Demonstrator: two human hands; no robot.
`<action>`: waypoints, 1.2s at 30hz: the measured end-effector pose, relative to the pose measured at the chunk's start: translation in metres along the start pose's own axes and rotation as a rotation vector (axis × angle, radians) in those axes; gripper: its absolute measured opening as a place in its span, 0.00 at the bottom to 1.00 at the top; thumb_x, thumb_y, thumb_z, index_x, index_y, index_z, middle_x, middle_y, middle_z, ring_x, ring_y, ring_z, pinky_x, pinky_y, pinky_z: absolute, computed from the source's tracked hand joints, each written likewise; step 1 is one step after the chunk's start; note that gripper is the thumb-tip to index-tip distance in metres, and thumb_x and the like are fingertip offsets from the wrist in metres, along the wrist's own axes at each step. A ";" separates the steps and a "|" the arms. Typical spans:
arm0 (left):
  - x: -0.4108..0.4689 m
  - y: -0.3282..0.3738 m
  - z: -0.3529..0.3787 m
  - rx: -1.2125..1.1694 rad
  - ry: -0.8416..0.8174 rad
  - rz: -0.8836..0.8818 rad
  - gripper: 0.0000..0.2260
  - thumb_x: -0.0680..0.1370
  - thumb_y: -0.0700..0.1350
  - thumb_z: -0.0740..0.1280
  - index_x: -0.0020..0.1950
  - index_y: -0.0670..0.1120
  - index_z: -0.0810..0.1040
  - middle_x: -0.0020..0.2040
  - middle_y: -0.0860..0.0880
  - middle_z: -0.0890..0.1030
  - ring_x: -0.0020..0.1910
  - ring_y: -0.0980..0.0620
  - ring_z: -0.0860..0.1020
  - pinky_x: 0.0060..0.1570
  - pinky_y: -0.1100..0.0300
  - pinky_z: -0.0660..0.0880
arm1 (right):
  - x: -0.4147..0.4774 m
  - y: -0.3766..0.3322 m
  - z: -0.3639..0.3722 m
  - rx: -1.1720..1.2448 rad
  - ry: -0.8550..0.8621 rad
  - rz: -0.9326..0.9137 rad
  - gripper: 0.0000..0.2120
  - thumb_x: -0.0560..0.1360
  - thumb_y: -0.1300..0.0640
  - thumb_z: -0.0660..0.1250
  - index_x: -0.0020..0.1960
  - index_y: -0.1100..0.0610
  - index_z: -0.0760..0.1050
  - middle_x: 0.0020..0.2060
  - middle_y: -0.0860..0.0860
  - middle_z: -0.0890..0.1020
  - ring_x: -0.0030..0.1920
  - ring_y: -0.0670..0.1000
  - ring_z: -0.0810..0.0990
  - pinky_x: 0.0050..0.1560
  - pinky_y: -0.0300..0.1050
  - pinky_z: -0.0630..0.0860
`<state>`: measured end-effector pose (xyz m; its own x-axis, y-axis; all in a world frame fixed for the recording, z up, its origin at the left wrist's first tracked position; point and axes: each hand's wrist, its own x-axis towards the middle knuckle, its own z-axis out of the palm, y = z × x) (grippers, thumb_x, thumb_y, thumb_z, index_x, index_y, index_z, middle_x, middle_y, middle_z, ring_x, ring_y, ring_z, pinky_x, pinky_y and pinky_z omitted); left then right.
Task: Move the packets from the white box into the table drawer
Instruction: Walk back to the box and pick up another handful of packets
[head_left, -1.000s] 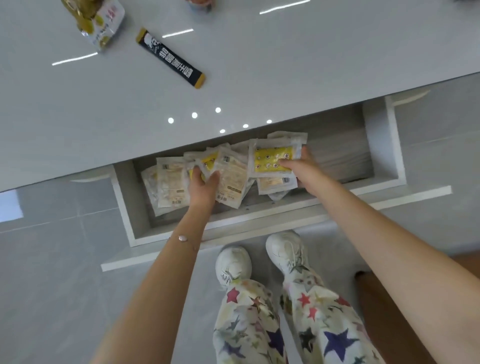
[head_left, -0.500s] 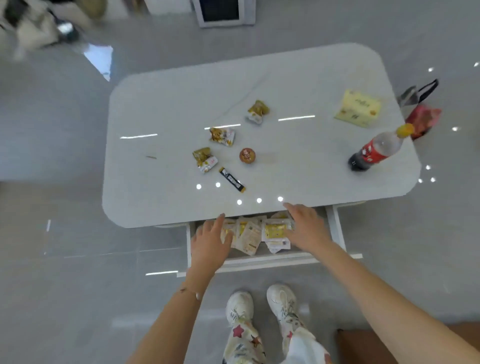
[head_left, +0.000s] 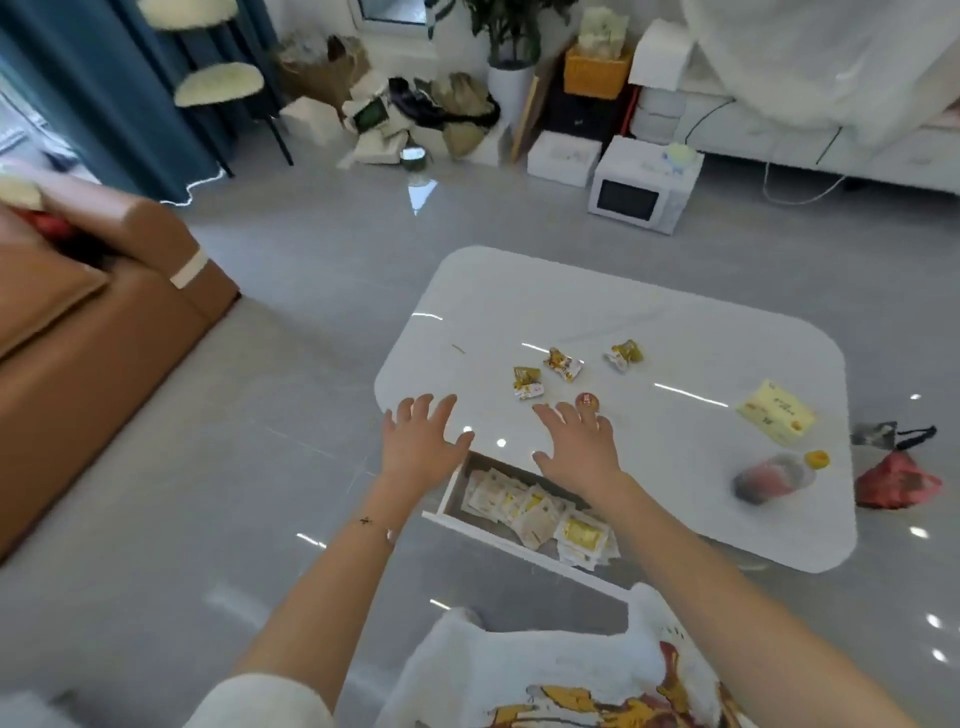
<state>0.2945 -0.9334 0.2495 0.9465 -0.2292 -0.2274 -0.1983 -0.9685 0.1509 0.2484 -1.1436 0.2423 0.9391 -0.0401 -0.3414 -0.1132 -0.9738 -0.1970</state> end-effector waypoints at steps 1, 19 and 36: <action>-0.009 -0.012 -0.005 -0.002 0.002 -0.035 0.28 0.79 0.63 0.55 0.77 0.56 0.58 0.77 0.47 0.61 0.76 0.43 0.56 0.73 0.43 0.53 | 0.002 -0.014 -0.004 -0.014 -0.003 -0.038 0.32 0.78 0.45 0.60 0.77 0.47 0.51 0.75 0.51 0.59 0.75 0.58 0.55 0.72 0.56 0.54; -0.103 -0.266 -0.032 -0.190 0.056 -0.521 0.28 0.79 0.63 0.56 0.78 0.56 0.56 0.79 0.48 0.56 0.78 0.44 0.51 0.75 0.44 0.46 | 0.060 -0.310 0.000 -0.121 -0.072 -0.466 0.31 0.75 0.52 0.61 0.76 0.48 0.56 0.71 0.52 0.65 0.72 0.56 0.59 0.68 0.52 0.61; -0.177 -0.487 -0.061 -0.275 0.134 -0.835 0.29 0.80 0.62 0.55 0.78 0.56 0.54 0.79 0.48 0.54 0.78 0.45 0.51 0.75 0.45 0.47 | 0.099 -0.597 0.040 -0.229 -0.108 -0.796 0.32 0.76 0.47 0.63 0.76 0.48 0.55 0.71 0.52 0.66 0.71 0.56 0.62 0.66 0.53 0.65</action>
<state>0.2387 -0.4149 0.2747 0.7804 0.5710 -0.2548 0.6215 -0.7531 0.2159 0.3956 -0.5570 0.2894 0.6729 0.6897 -0.2672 0.6509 -0.7238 -0.2290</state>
